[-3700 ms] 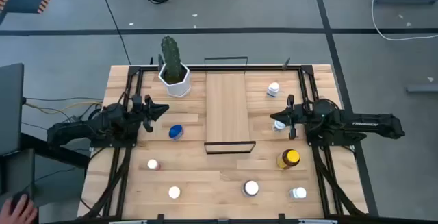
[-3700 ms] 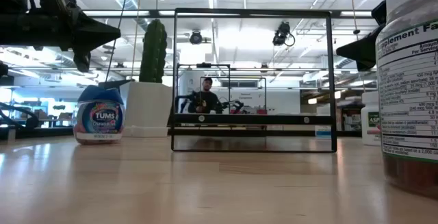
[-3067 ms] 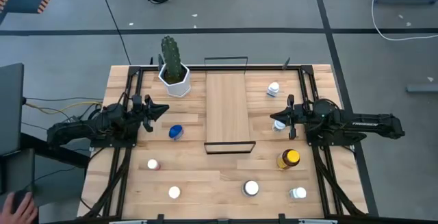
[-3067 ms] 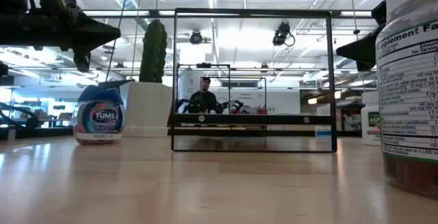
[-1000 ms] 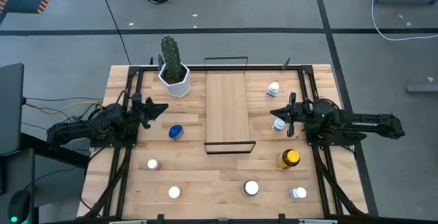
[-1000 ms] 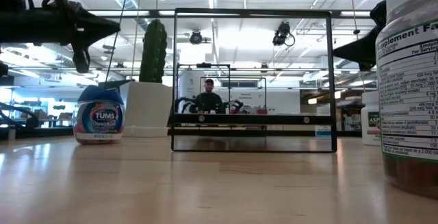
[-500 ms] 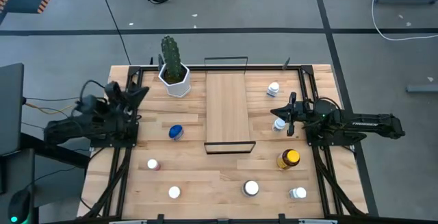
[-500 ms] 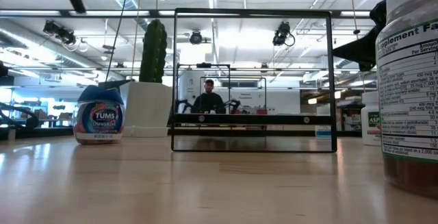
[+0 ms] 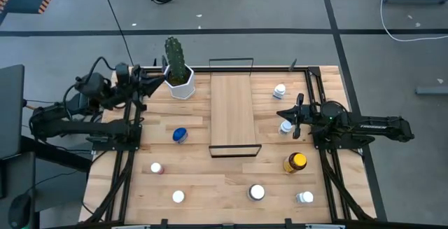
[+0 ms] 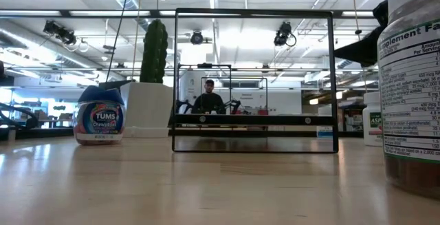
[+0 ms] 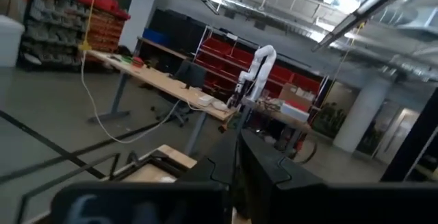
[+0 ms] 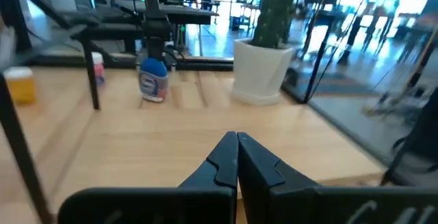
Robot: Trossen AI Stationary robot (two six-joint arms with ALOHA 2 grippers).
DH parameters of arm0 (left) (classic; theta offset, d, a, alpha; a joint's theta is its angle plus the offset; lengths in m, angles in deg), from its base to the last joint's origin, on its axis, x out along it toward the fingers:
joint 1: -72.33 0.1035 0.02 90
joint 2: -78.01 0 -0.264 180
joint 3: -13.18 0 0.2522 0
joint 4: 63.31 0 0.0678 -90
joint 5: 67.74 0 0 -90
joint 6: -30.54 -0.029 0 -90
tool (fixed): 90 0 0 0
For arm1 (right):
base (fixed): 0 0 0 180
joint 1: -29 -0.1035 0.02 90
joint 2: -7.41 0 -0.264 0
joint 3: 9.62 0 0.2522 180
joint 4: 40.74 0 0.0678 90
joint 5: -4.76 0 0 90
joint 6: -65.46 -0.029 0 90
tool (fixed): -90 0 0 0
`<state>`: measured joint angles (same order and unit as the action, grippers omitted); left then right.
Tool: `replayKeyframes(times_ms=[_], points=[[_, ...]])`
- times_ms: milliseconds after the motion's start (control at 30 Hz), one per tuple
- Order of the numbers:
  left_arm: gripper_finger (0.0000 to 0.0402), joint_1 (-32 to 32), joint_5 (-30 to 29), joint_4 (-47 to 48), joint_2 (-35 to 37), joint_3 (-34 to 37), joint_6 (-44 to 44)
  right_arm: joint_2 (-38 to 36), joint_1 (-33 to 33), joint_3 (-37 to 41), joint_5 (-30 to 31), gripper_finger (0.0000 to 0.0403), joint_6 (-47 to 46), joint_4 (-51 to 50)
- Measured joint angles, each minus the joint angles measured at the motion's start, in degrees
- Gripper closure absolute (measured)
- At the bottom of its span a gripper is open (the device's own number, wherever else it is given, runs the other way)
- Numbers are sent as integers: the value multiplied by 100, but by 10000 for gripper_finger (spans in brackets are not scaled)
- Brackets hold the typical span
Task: Pick and place medicine bottles onto shelf by color
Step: Put the blue medicine bottle on the shelf
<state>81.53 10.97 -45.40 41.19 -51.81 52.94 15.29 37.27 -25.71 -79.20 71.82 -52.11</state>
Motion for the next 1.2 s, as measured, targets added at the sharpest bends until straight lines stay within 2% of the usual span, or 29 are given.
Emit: replayKeyframes(times_ms=[200,300,433,567,700,833,1000,1067,1200], points=[[367,9,-92,-16,-529,-476,91,-1,163,1,232,393,-1196,1234],[360,73,-328,-20,-729,-503,95,18,237,1,391,393,-1569,1878],[340,103,-352,-31,-1000,-503,93,197,365,-54,551,393,-2373,2548],[307,134,-338,-52,-1164,-503,119,748,491,-635,560,393,-2949,2539],[273,271,-348,-59,-1148,-503,248,1712,685,-1694,557,393,-2675,2348],[240,301,-291,3,-1102,-506,80,2879,891,-3004,557,393,-2440,1410],[203,299,-143,1126,-1040,-511,67,4204,1056,-4913,553,393,-2823,-1472],[189,301,-144,1830,-995,-502,273,4663,1086,-5580,553,393,-3229,-2253],[170,285,158,2835,-946,-503,398,5392,1073,-6823,523,393,-4328,-3067]])
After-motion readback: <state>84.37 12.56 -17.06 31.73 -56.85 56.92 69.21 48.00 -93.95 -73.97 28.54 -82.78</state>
